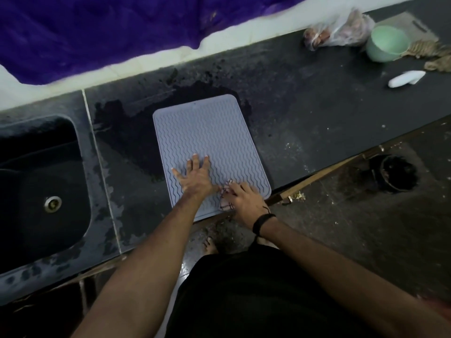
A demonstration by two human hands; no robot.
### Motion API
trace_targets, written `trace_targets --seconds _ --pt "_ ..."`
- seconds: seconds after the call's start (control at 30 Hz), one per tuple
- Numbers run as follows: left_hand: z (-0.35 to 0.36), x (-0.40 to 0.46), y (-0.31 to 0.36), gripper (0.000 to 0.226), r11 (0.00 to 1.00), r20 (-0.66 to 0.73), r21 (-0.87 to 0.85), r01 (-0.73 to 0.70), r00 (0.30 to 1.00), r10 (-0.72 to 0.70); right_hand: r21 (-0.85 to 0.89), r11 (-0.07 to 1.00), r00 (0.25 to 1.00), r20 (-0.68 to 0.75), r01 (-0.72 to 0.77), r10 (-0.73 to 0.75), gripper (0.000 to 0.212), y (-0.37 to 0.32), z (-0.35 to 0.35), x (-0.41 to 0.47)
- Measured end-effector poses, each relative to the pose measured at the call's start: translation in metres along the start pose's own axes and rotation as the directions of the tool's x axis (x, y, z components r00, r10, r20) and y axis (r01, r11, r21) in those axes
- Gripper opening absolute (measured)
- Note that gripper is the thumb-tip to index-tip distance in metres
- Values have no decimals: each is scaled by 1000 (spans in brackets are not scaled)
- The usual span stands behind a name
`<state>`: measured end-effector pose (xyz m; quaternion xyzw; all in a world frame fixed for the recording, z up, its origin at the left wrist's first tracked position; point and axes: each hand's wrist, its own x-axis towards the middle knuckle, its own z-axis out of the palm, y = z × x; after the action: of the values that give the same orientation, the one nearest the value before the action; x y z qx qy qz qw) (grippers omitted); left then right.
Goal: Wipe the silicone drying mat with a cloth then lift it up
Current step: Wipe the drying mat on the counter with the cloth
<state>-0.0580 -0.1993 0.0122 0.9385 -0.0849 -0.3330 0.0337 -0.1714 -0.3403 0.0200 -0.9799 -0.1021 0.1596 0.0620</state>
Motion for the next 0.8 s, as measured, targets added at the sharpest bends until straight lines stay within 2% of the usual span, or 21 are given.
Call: trace_targets --seconds 0.17,0.27,0.37,0.43,0.5,0.6,0.8 --pt "2 6 1 116 1000 -12 13 15 1000 -15 -84 993 997 24 79 -77 41 25 0 -23" --pt "5 8 1 117 1000 -18 2 21 1000 -21 -50 997 998 38 61 -59 45 32 -12 -21" --pt "2 14 1 121 999 -34 -13 37 999 -37 52 999 993 -114 15 -9 57 33 -35 11" --pt "-4 21 -2 122 998 -44 -29 50 998 -51 71 997 983 -181 -2 15 56 31 -49 46" --pt "-9 26 -6 122 997 -38 -28 67 997 -68 59 998 989 -146 -27 35 55 30 -54 78" --pt "-10 32 -9 125 997 4 -38 67 998 -67 41 998 999 -12 -51 52 56 33 -41 95" --pt "-6 33 -15 126 996 46 -85 20 999 -16 12 999 997 -66 47 -46 48 41 -9 54"
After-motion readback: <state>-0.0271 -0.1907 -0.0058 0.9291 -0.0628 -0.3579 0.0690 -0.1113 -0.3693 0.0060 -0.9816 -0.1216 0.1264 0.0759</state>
